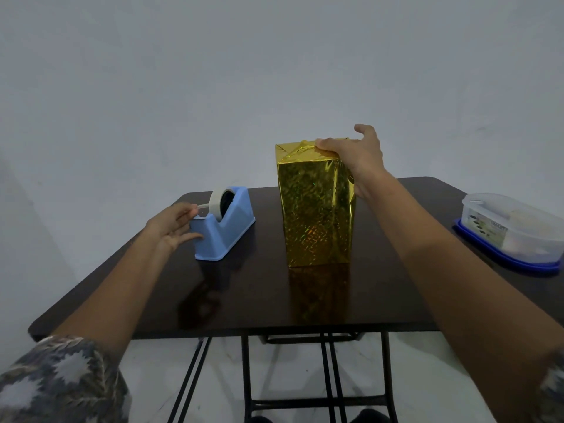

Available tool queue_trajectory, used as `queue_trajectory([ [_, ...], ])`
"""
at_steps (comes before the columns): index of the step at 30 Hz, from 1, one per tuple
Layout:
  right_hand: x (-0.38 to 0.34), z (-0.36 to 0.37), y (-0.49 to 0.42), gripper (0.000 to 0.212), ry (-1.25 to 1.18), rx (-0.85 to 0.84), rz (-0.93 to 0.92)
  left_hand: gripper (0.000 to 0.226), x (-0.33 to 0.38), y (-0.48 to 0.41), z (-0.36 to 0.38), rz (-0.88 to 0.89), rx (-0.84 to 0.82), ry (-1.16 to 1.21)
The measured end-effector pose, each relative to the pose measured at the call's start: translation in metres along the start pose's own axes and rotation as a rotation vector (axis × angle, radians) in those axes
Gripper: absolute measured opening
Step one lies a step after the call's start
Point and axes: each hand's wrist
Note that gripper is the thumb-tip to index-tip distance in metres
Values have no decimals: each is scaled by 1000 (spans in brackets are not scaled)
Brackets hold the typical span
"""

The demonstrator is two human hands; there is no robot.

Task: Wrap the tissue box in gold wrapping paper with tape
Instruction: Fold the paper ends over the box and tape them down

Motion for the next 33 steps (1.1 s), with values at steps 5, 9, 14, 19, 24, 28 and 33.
queue_trajectory([
  [5,-2,0,0,105,-5,-5,5,8,-17,-3,-5,43,56,60],
  [9,-1,0,-2,105,-13,-12,4,8,-26,-1,-7,82,67,120],
  [14,-1,1,-2,108,-20,-19,7,5,-30,0,-8,110,86,113],
  [19,-2,1,0,109,-19,-23,12,24,-39,1,-4,106,157,-28],
  [24,-2,1,0,113,-24,-22,13,24,-45,-1,1,91,215,-44],
  [28,-3,1,0,112,-29,-23,13,23,-49,0,2,119,229,-59],
  [33,-5,2,5,121,-38,-15,9,20,-61,6,-8,112,262,-99],
])
Point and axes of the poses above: each hand's wrist, its own y-axis away from the middle knuckle, its own z-axis out of the palm, x = y × z, and after that the axes turned 11 degrees about -x, right-handed
